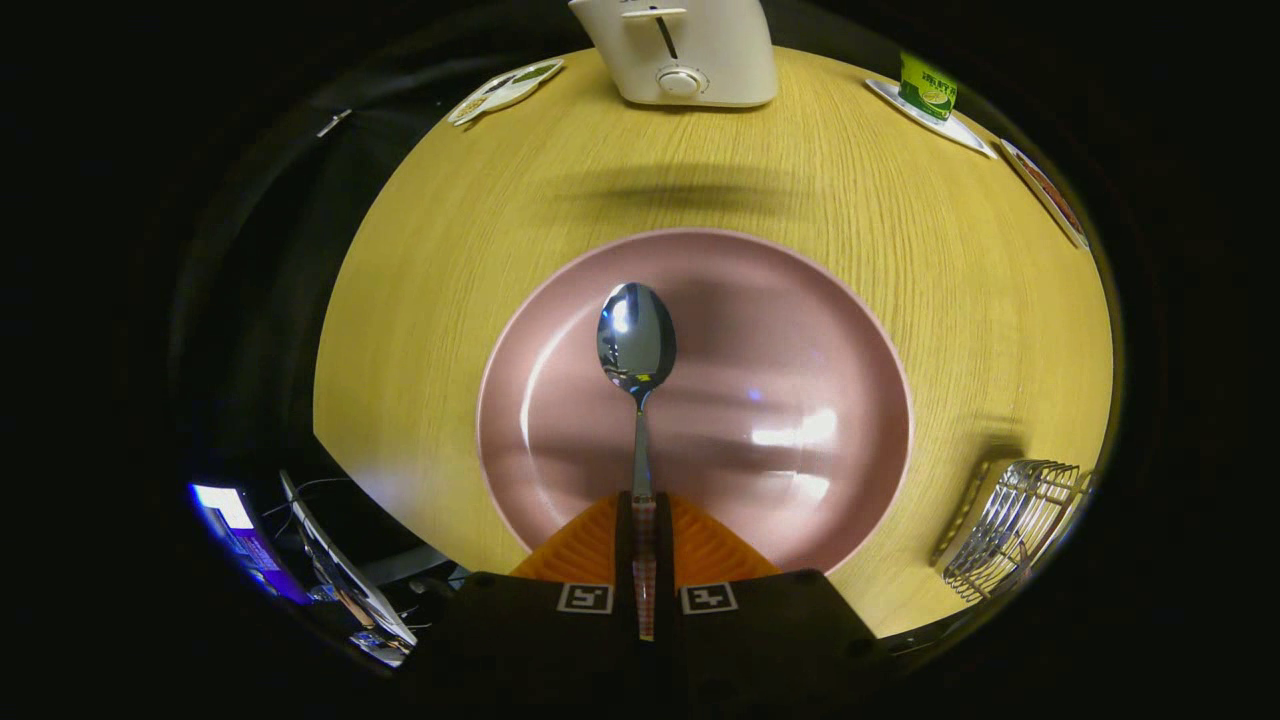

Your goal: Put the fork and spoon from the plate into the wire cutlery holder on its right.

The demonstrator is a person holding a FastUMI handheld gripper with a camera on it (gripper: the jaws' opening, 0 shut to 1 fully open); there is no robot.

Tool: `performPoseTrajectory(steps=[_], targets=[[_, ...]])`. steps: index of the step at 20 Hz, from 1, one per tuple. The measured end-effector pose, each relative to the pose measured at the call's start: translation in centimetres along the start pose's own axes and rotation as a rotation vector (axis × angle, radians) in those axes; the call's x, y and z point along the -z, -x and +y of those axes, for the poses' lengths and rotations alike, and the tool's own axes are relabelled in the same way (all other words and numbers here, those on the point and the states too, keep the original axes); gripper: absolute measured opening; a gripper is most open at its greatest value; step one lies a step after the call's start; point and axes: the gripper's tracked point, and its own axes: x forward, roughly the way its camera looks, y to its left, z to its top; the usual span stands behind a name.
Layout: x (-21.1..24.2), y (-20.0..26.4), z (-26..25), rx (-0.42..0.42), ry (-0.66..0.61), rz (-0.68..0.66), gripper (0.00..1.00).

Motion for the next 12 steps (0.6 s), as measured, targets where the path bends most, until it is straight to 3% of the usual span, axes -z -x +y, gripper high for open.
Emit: performPoseTrajectory(steps=[12], targets=[[2.0, 13.8, -5.0, -0.023, 0.051, -0.101, 0.10]])
